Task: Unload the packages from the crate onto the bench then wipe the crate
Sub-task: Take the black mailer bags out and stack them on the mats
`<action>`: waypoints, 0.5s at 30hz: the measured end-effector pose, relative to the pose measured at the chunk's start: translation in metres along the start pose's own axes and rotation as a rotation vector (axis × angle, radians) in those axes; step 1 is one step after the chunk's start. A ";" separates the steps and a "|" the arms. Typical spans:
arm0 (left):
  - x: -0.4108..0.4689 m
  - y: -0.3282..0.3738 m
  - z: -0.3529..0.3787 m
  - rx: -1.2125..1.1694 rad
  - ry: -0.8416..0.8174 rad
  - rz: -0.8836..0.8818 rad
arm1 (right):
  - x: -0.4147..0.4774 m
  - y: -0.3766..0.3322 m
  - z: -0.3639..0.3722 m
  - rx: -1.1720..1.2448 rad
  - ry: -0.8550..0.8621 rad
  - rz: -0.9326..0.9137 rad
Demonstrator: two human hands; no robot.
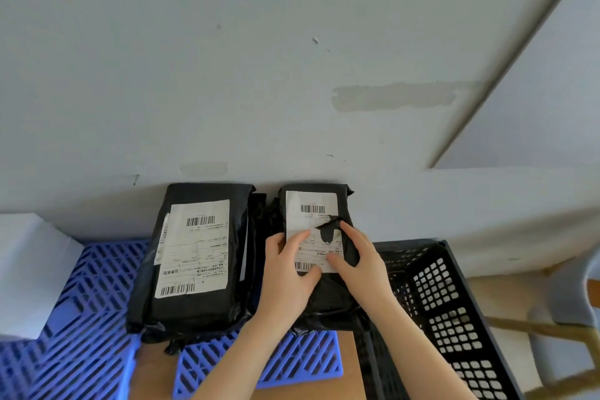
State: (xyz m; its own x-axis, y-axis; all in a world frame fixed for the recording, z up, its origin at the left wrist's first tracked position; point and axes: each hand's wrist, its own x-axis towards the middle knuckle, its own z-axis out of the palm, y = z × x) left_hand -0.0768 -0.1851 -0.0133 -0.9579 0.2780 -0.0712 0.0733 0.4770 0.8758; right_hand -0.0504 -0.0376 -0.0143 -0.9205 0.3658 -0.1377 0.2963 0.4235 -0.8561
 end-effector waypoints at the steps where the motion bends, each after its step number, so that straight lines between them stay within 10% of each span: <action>1: 0.001 -0.001 0.000 -0.003 0.005 -0.009 | 0.002 0.000 0.002 -0.002 -0.005 -0.002; 15: -0.035 0.021 -0.030 0.095 0.100 0.062 | -0.042 -0.027 -0.015 -0.038 0.117 -0.047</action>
State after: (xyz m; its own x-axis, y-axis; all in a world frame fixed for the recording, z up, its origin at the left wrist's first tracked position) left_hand -0.0500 -0.2100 0.0219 -0.9732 0.2275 0.0334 0.1546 0.5396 0.8276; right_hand -0.0162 -0.0521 0.0223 -0.8981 0.4382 -0.0368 0.2652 0.4730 -0.8402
